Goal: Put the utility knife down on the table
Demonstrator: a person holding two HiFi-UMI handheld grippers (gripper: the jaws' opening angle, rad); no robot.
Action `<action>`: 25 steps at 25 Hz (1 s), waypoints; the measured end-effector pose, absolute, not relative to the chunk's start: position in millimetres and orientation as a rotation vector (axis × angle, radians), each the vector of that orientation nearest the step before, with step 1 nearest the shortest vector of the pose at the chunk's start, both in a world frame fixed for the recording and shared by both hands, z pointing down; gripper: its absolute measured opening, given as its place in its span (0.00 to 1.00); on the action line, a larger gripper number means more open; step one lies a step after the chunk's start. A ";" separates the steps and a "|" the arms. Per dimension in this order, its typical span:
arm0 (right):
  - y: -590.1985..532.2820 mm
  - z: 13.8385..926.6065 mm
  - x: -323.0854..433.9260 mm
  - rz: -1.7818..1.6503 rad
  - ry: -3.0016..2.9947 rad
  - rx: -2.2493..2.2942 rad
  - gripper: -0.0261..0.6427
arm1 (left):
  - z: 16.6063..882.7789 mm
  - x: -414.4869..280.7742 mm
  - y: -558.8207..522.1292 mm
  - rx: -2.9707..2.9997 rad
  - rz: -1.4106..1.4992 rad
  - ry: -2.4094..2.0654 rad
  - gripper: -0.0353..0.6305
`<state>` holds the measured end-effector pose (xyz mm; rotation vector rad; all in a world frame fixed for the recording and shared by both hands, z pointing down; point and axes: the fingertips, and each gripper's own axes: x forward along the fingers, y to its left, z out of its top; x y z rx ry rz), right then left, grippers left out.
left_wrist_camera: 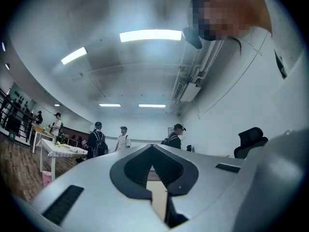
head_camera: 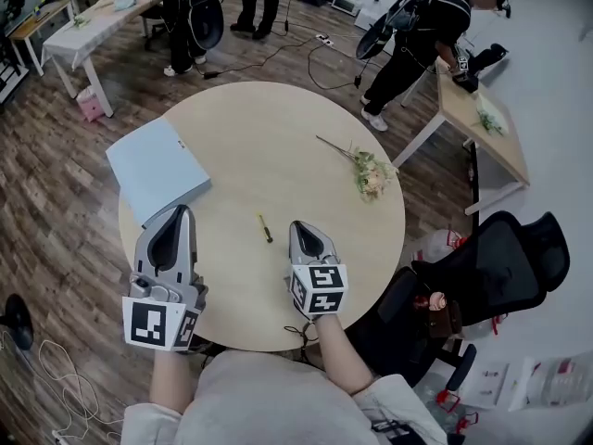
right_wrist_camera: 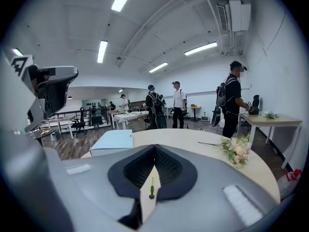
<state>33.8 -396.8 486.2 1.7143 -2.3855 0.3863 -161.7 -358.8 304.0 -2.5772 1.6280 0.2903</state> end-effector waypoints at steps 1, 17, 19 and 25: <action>-391.9 478.8 37.6 0.373 -2.396 1.720 0.06 | 300.9 -158.1 -353.3 -2.573 0.295 1.626 0.06; -329.5 379.5 78.7 0.144 -2.575 1.743 0.06 | 268.2 -119.1 -282.4 -2.474 0.326 1.643 0.06; -322.1 370.4 81.3 0.120 -2.590 1.744 0.06 | 266.1 -117.9 -275.1 -2.463 0.328 1.649 0.06; -298.4 344.6 91.1 0.047 -2.630 1.748 0.06 | 258.5 -111.9 -252.2 -2.432 0.335 1.658 0.06</action>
